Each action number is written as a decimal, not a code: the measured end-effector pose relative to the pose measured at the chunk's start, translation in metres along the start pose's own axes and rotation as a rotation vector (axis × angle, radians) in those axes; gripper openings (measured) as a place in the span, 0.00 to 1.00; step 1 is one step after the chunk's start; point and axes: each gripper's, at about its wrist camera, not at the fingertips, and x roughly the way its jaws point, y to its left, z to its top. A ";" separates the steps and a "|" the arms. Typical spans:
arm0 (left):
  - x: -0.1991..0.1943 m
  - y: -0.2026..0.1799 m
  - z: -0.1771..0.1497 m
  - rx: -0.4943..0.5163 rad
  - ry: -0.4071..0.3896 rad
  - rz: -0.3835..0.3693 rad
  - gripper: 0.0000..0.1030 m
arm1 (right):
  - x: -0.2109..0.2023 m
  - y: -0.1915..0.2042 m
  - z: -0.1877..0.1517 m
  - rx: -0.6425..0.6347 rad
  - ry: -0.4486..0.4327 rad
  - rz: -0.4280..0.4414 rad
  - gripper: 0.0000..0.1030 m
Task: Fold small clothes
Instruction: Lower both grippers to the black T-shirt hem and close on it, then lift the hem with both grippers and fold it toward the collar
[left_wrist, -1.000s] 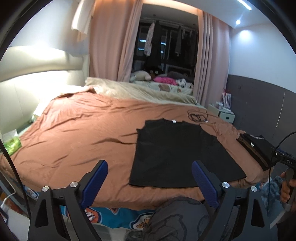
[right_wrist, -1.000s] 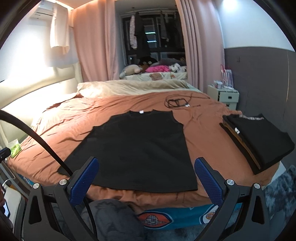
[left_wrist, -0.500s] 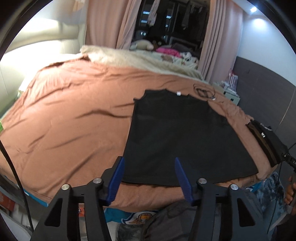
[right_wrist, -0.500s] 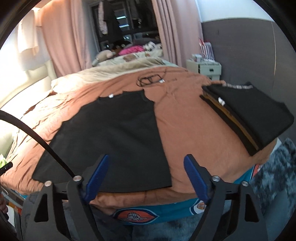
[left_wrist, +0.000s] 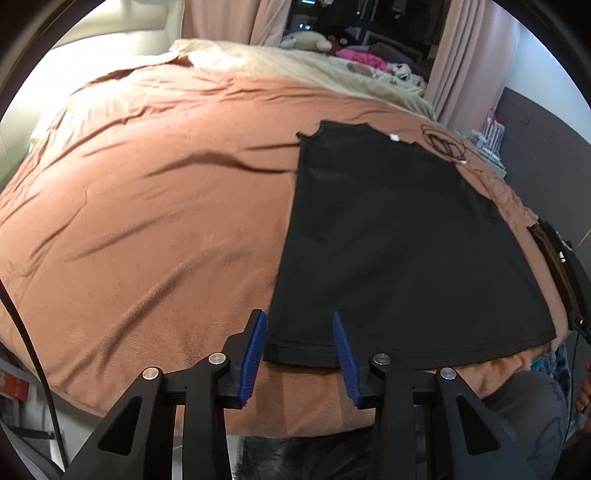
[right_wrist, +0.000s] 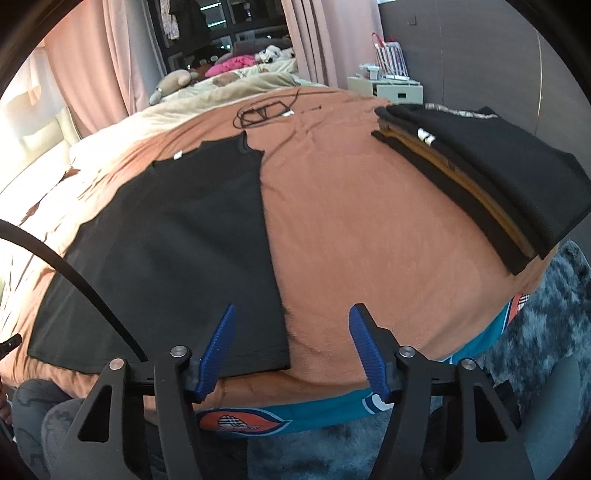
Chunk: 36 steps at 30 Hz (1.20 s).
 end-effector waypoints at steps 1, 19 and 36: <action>0.005 0.003 0.000 -0.003 0.010 0.008 0.37 | 0.003 -0.001 0.002 0.001 0.002 0.003 0.56; 0.031 0.021 -0.012 -0.065 0.073 -0.019 0.23 | 0.045 -0.015 0.001 0.070 0.093 0.035 0.48; -0.012 0.016 -0.001 -0.069 -0.044 -0.024 0.05 | 0.026 -0.019 0.005 0.105 0.052 0.135 0.03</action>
